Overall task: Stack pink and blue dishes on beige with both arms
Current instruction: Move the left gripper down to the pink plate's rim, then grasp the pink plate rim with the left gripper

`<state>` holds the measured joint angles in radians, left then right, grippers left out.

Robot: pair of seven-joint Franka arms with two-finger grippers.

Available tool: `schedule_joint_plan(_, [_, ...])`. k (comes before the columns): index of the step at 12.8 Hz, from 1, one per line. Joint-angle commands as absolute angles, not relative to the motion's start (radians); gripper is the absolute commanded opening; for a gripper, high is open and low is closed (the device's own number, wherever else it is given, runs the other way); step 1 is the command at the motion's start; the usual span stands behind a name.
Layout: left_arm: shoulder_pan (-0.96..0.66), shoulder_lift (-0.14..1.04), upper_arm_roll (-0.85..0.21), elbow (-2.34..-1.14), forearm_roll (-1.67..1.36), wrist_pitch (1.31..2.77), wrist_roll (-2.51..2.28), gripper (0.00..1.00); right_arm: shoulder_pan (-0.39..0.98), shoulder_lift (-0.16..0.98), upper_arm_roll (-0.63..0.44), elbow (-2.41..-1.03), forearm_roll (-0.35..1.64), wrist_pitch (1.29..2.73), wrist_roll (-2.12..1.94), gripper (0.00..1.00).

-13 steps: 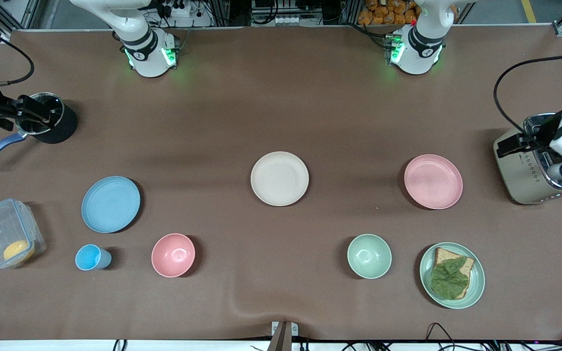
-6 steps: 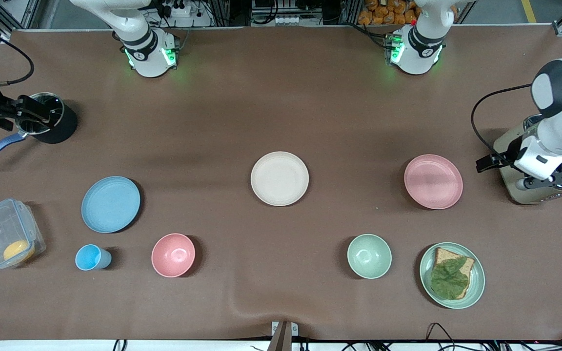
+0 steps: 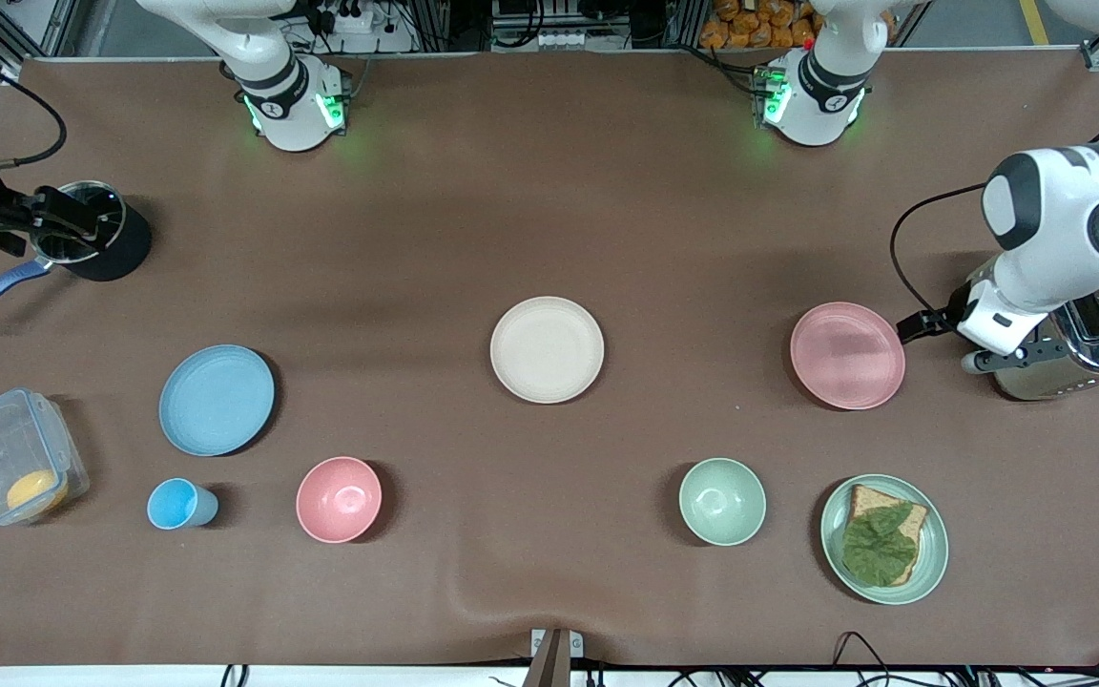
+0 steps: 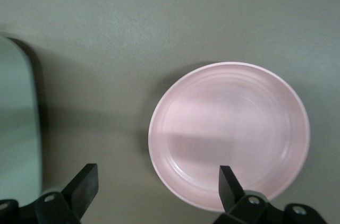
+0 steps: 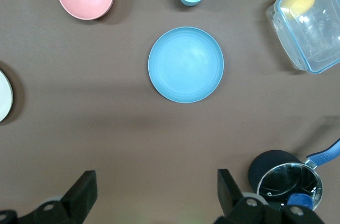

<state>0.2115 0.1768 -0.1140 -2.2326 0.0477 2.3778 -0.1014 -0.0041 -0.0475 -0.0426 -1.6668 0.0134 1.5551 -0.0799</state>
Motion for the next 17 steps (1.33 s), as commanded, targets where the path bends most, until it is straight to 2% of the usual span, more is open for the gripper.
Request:
schedule_joint_plan(1, [0.25, 0.241, -0.118, -2.256, 0.052, 2.477, -0.086, 1.0, -0.014, -0.043, -0.032, -1.652, -0.005, 1.548, -0.064, 1.0])
schedule_joint_plan(5, [0.258, 0.308, -0.118, -2.269, 0.052, 2.549, -0.086, 1.0, -0.014, -0.043, -0.032, -1.652, -0.005, 1.546, -0.064, 1.0])
schedule_joint_plan(8, [0.258, 0.345, -0.118, -2.283, 0.052, 2.595, -0.086, 0.88, -0.014, -0.043, -0.032, -1.652, -0.005, 1.546, -0.064, 1.0])
schedule_joint_plan(10, [0.265, 0.353, -0.118, -2.29, 0.052, 2.609, -0.086, 0.77, -0.012, -0.043, -0.032, -1.652, -0.005, 1.548, -0.064, 1.0])
schedule_joint_plan(11, [0.267, 0.354, -0.118, -2.29, 0.052, 2.609, -0.086, 0.71, -0.012, -0.043, -0.032, -1.652, -0.005, 1.548, -0.064, 1.0])
schedule_joint_plan(12, [0.267, 0.356, -0.118, -2.29, 0.052, 2.609, -0.086, 0.58, -0.012, -0.043, -0.031, -1.652, -0.005, 1.548, -0.064, 1.0])
schedule_joint_plan(15, [0.267, 0.357, -0.118, -2.289, 0.052, 2.609, -0.086, 0.04, -0.012, -0.043, -0.032, -1.652, -0.006, 1.548, -0.064, 1.0])
schedule_joint_plan(16, [0.267, 0.357, -0.118, -2.289, 0.052, 2.609, -0.086, 0.0, -0.012, -0.043, -0.031, -1.652, -0.005, 1.548, -0.064, 1.0])
schedule_joint_plan(17, [0.267, 0.356, -0.118, -2.287, 0.052, 2.609, -0.086, 0.0, -0.012, -0.043, -0.032, -1.652, -0.006, 1.548, -0.064, 1.0])
